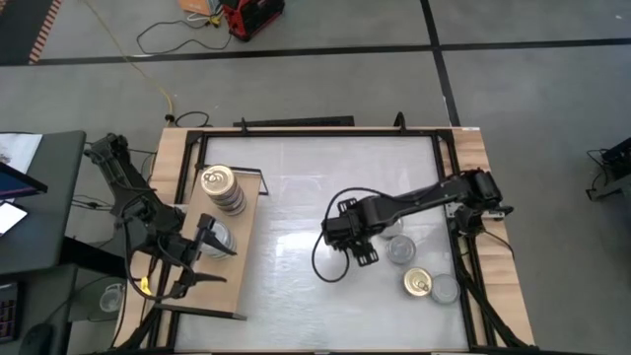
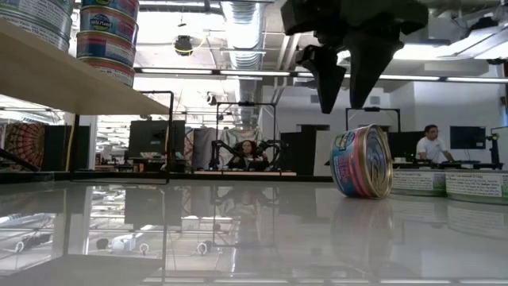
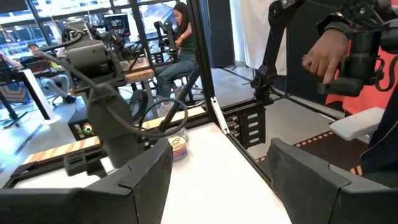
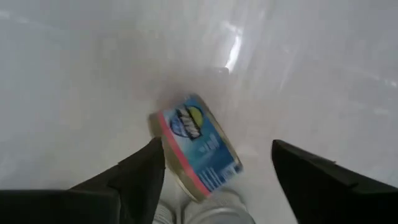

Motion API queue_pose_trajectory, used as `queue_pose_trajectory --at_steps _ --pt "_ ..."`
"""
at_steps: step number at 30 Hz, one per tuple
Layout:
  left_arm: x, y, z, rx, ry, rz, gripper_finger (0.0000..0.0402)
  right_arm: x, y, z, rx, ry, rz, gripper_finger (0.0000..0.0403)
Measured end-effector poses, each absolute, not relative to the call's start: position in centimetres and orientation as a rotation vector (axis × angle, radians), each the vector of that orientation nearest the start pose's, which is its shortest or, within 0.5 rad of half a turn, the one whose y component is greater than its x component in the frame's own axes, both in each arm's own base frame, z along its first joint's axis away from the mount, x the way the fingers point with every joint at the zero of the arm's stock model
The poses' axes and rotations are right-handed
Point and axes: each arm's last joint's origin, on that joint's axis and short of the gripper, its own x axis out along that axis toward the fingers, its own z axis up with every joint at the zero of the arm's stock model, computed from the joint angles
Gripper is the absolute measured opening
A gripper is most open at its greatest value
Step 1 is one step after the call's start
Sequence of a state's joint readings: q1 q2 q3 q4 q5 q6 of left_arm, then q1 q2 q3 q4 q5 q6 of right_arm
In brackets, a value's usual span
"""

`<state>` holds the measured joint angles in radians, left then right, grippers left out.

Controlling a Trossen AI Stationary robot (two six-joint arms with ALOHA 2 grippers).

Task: Stack canned seafood by type on shelf
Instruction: Stack the green tuna can on top of the green tuna can on the shelf

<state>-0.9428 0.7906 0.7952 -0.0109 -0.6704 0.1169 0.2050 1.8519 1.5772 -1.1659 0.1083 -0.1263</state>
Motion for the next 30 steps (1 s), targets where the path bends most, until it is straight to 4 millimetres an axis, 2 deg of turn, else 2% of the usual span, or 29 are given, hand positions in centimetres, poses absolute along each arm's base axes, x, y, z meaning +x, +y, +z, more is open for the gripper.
queue_pose_trajectory --at_steps 4,7,9,20,30 --pt "11.1 -12.3 35.1 0.129 0.001 -0.273 0.0249 35.1 7.2 25.2 -0.335 1.421 0.189 0.0360" --pt "11.0 -12.1 35.1 0.123 0.005 -0.274 0.0249 35.1 7.8 24.6 -0.405 1.442 0.261 0.0391" --pt "10.9 -12.0 35.2 0.122 0.006 -0.274 0.0249 35.3 8.2 24.0 -0.464 1.448 0.316 0.0396" --pt "10.9 -11.9 34.9 0.111 0.027 -0.284 0.0249 36.2 6.4 21.3 -0.458 1.576 0.341 0.0339" --pt "10.8 -11.9 34.5 0.115 0.068 -0.287 0.0249 36.2 6.7 21.2 -0.515 1.565 0.402 0.0269"
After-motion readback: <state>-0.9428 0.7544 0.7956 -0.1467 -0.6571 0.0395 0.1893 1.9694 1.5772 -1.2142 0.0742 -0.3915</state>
